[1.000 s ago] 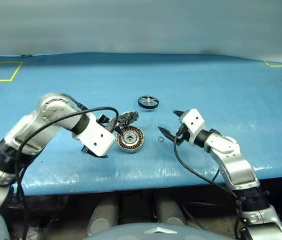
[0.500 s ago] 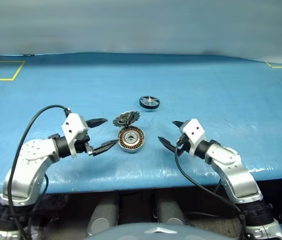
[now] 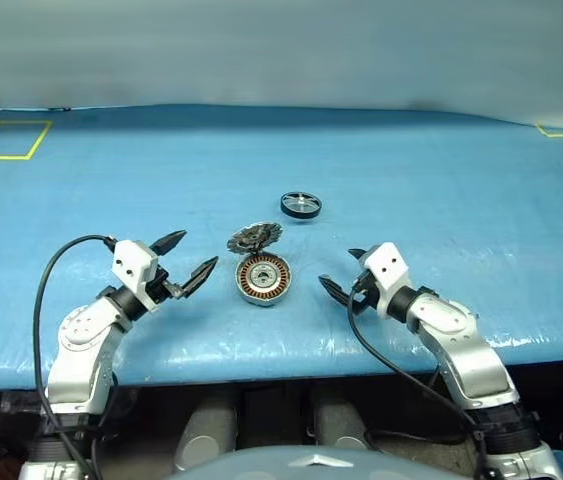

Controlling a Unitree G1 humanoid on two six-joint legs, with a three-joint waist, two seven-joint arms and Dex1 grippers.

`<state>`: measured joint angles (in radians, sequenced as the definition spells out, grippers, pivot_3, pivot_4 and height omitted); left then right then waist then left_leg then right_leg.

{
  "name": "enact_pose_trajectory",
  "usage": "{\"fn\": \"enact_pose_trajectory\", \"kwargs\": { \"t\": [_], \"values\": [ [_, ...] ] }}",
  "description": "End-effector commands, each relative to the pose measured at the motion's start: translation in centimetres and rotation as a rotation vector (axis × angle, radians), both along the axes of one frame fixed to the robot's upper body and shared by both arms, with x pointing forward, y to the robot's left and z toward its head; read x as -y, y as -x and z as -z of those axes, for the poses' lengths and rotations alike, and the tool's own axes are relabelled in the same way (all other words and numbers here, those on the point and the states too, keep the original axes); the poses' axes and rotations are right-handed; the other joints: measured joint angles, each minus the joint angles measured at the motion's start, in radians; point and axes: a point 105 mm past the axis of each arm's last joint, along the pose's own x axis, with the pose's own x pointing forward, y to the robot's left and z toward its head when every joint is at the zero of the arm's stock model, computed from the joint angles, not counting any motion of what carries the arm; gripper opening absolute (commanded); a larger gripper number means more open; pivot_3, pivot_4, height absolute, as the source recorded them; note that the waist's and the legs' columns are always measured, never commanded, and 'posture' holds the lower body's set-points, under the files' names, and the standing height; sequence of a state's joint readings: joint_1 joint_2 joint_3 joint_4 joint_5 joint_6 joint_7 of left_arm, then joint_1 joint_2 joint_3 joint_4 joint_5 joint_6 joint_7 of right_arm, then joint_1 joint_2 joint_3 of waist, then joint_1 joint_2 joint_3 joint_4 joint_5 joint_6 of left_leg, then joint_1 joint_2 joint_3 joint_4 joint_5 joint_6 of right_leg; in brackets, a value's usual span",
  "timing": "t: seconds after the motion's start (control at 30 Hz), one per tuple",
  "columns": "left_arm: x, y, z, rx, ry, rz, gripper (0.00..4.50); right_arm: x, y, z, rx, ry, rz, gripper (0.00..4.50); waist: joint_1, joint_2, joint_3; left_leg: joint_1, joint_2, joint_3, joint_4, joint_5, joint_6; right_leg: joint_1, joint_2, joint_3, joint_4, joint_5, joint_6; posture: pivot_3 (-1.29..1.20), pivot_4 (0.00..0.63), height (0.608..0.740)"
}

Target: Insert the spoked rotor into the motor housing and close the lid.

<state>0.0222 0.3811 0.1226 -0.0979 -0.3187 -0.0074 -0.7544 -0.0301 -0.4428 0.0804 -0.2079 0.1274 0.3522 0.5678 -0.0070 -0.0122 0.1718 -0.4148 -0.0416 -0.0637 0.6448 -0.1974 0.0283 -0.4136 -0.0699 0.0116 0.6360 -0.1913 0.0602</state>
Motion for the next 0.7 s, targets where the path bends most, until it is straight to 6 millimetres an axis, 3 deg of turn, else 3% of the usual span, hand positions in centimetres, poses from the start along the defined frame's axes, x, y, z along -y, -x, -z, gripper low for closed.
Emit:
{"fn": "enact_pose_trajectory", "kwargs": {
  "t": [0.03, 0.27, 0.53, 0.7],
  "values": [
    [0.5, 0.1, -0.4, 0.023, 0.061, 0.009, 4.19, 0.7, -0.1, -0.6, 0.017, 0.006, 0.015, 4.5, -0.001, 0.0, 0.0, 0.0, 0.0, 0.0, 0.0, 0.0, 0.0, 0.0, -0.001, 0.0, 0.0, 0.0, 0.0, 0.0, 0.15, 0.74],
    [3.8, 0.1, 0.1, 0.045, 0.059, 0.109, 4.19, -0.1, -0.1, 0.7, -0.026, -0.014, 0.01, 4.5, -0.002, 0.0, 0.0, -0.001, 0.001, 0.0, 0.0, 0.0, 0.0, 0.0, -0.001, -0.001, -0.002, 0.0, 0.0, 0.0, 0.15, 0.74],
    [3.4, -0.2, -0.4, 0.08, 0.02, 0.097, 4.19, -1.0, -0.2, 2.0, -0.05, 0.01, -0.009, 4.5, -0.003, 0.0, 0.0, 0.0, 0.001, 0.0, -0.001, 0.0, 0.0, 0.0, 0.0, -0.001, -0.002, 0.0, 0.0, 0.0, 0.15, 0.74],
    [3.7, 0.1, -0.5, 0.075, 0.009, 0.122, 4.25, -0.9, -0.6, 2.0, -0.043, 0.011, 0.009, 2.95, -0.003, 0.0, 0.0, -0.001, 0.001, 0.0, -0.001, 0.0, 0.0, 0.0, 0.002, -0.001, -0.003, 0.0, 0.001, 0.0, 0.15, 0.74]
  ]
}}
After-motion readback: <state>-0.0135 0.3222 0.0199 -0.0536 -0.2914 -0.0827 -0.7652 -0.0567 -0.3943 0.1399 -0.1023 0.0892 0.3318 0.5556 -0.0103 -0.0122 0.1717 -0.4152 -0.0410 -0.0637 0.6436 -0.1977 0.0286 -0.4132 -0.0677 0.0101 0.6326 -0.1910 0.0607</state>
